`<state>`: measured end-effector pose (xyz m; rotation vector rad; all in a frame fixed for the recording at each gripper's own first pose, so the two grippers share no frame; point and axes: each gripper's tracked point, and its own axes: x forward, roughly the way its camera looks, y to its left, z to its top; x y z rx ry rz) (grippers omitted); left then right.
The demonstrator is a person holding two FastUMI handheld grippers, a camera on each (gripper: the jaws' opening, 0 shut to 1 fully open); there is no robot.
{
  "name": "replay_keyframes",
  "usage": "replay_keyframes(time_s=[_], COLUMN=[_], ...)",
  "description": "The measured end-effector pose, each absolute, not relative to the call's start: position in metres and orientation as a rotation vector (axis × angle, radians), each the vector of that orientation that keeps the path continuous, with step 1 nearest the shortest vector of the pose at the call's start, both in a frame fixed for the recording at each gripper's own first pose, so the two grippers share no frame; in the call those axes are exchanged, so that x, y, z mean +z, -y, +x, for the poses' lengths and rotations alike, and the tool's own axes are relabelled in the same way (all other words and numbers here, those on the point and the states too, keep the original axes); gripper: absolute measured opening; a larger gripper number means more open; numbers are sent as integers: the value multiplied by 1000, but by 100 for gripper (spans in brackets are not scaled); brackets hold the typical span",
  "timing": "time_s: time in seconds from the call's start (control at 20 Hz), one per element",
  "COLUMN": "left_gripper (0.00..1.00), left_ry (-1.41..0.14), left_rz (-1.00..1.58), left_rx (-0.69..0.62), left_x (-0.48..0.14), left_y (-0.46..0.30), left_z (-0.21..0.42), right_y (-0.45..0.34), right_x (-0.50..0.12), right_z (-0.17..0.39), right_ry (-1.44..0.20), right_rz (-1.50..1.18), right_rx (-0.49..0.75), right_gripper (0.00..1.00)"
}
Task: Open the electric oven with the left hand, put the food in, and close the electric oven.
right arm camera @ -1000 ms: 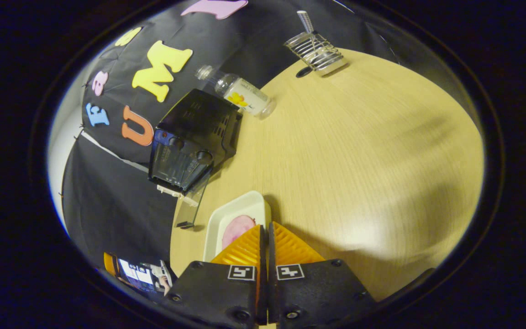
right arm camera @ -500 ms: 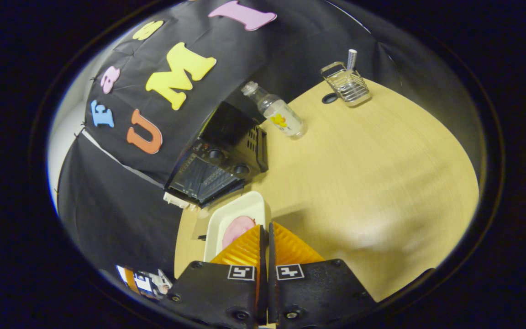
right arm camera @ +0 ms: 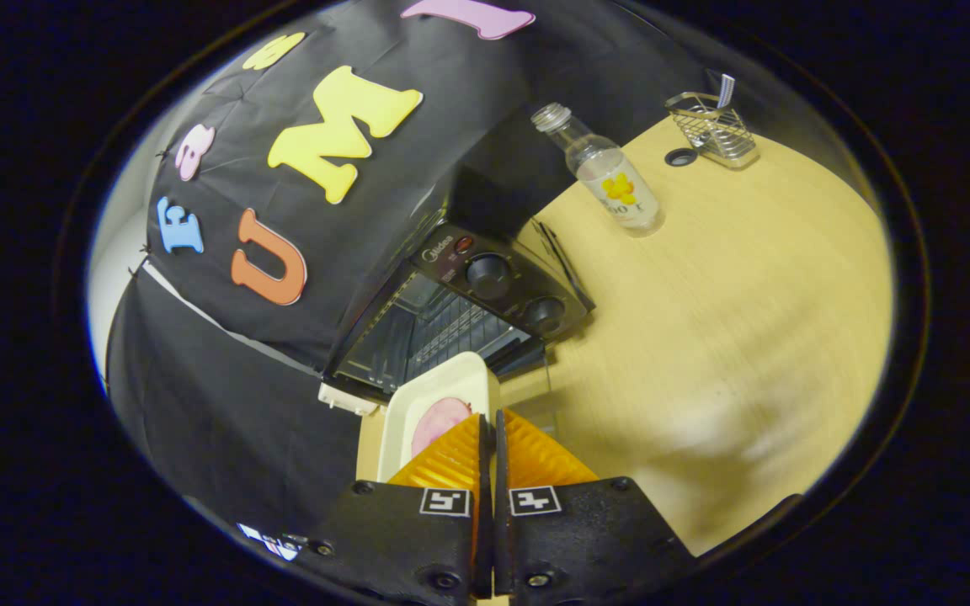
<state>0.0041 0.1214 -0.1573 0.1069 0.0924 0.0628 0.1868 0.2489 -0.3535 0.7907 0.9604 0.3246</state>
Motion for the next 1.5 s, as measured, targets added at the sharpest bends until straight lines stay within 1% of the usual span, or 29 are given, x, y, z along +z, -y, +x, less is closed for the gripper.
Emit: replay_keyframes(time_s=[0.1, 0.25, 0.35, 0.65, 0.9, 1.15, 1.2, 1.25, 1.35, 1.45, 1.5], left_gripper=[95, 95, 95, 95, 95, 96, 96, 96, 96, 96, 95], left_ry=[-91, -80, -79, -102, -121, -137, -135, -132, -124, -132, -141], left_rz=[92, 58, 46, 44, -2, 18, 27, 35, 39, 43, 47], left_rx=[79, 134, 152, 180, 138, 156, 156, 157, 160, 153, 149], left_x=[-157, -154, -158, -182, -203, -203, -201, -198, -194, -194, -196], left_y=[-130, -152, -160, -178, -179, -182, -183, -182, -181, -173, -170], left_z=[3, 3, 2, 10, 20, 14, 10, 6, 0, -4, -7], right_y=[-274, -303, -323, -338, -343, -348, -347, -345, -334, -334, -333], right_x=[-357, -367, -370, -382, -410, -421, -420, -418, -415, -405, -402], right_z=[205, 242, 263, 324, 353, 356, 355, 351, 341, 326, 317], right_ry=[-928, -840, -795, -632, -620, -640, -640, -636, -635, -624, -621], right_rz=[816, 799, 798, 746, 703, 684, 684, 680, 632, 624, 618], right_rx=[299, 219, 208, 120, 68, 49, 52, 51, 22, 42, 56], right_gripper=[4, 4, 4, 4, 4, 7, 6, 8, 19, 27, 39])
